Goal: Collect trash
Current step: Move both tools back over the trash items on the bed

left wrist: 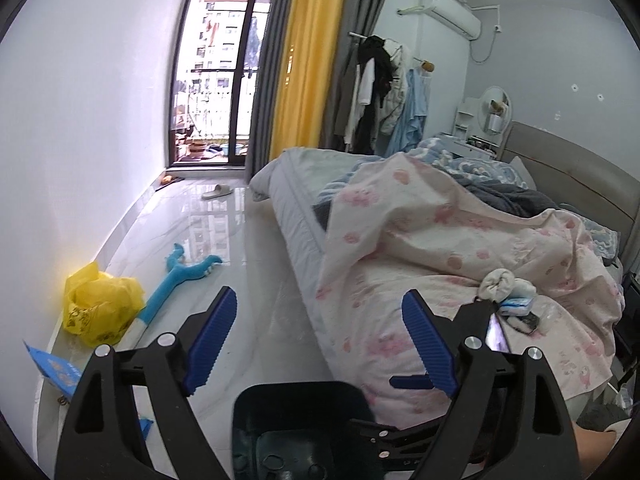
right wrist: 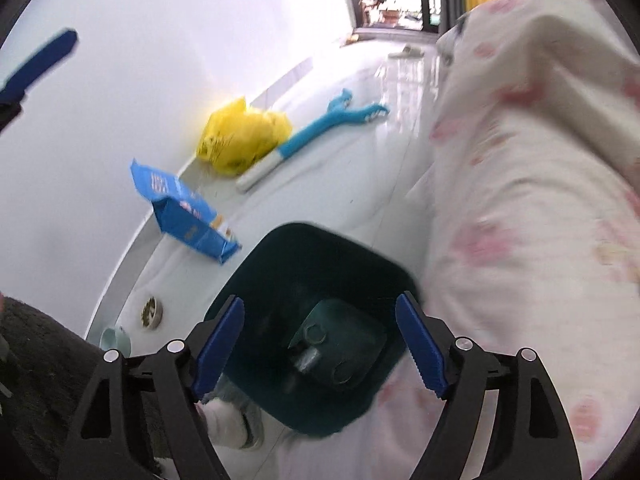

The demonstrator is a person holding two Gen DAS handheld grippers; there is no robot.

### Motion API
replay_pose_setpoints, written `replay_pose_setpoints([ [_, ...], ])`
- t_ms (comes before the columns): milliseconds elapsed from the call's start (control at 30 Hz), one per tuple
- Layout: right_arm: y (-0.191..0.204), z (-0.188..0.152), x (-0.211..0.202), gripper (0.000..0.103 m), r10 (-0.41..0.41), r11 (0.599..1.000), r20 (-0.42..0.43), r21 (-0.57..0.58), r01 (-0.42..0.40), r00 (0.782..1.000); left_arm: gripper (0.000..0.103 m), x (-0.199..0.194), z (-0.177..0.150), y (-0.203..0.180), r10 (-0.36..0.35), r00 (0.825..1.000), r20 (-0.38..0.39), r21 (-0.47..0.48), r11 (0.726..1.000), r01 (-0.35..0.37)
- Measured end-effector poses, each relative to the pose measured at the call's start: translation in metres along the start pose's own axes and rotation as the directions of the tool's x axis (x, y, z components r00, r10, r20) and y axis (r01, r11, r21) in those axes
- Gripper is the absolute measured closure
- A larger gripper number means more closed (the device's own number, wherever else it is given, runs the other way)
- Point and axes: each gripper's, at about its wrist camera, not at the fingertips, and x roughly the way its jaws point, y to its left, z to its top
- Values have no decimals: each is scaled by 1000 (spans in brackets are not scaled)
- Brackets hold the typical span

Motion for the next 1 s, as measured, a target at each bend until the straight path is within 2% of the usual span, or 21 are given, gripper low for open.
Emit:
replay_pose_setpoints([
  [200,-32,-4,-40,19,-49,999,103,26,46,993,14,15,3,-35,-30,1000,-5,20,999,30],
  [467,-77,-21,-93,15,-130,991,216,55,121,968,12,35,4,-76,-47,999,-22,49,998,48],
  [700,-126,-42,-129,13,-200,976,252,135,171,947,10,54,2,-109,-71,997,-40,50,996,73],
  [1000,-174,-69,-158,13,-298,946,259,206,249,919,9,82,-5,-144,-103,991,-85,68,992,109],
])
